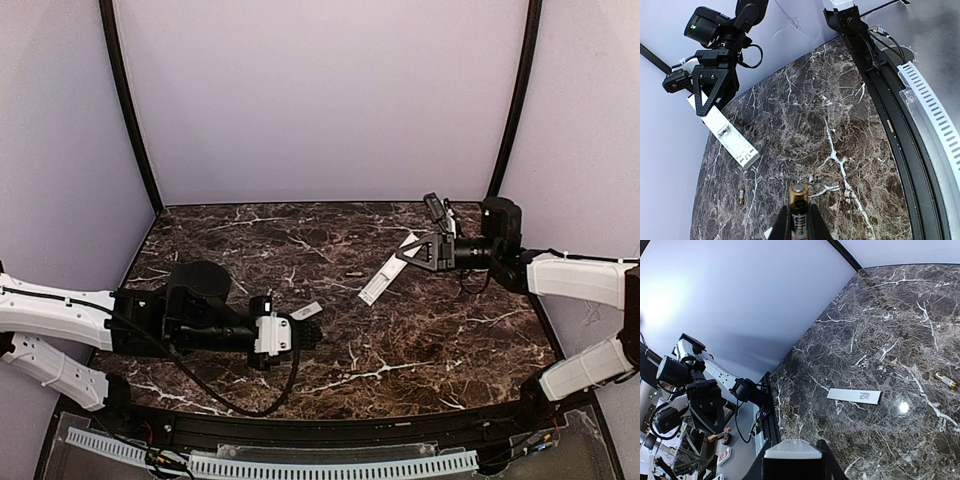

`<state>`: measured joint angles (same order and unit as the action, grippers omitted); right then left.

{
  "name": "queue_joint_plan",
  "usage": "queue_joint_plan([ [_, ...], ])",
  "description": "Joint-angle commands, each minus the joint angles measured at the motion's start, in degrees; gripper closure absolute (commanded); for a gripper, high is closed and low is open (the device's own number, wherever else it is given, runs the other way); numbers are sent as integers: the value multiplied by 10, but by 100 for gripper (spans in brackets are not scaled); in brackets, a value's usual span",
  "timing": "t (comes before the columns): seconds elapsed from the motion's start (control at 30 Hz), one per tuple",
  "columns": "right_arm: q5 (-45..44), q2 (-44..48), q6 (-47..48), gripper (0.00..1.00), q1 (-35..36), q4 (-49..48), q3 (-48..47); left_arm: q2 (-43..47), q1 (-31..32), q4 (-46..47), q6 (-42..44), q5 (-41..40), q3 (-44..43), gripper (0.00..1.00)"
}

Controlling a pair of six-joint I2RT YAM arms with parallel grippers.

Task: Load the batteries into the remote control
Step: Load the battery into the battery compartment.

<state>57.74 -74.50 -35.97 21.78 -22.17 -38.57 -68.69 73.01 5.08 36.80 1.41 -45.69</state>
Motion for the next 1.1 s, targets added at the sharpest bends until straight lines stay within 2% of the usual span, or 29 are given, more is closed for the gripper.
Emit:
queue_joint_plan([
  [0.0, -30, 2, 0, 100, 31, 0, -30, 38, 6, 19, -24, -22, 28, 99],
  [0.33, -51, -23, 7, 100, 95, -1, -70, 96, 6, 3, -126, -71, 53, 100],
  [0.47, -73, -36, 6, 100, 113, 6, -82, 89, 6, -15, -169, -94, 44, 100],
  [0.77, -135, -68, -23, 100, 139, 8, -92, -13, -21, -167, -303, -97, -87, 100],
  [1.07, -149, -100, -55, 100, 150, -24, -83, -112, -86, -297, -402, -5, -223, 99],
])
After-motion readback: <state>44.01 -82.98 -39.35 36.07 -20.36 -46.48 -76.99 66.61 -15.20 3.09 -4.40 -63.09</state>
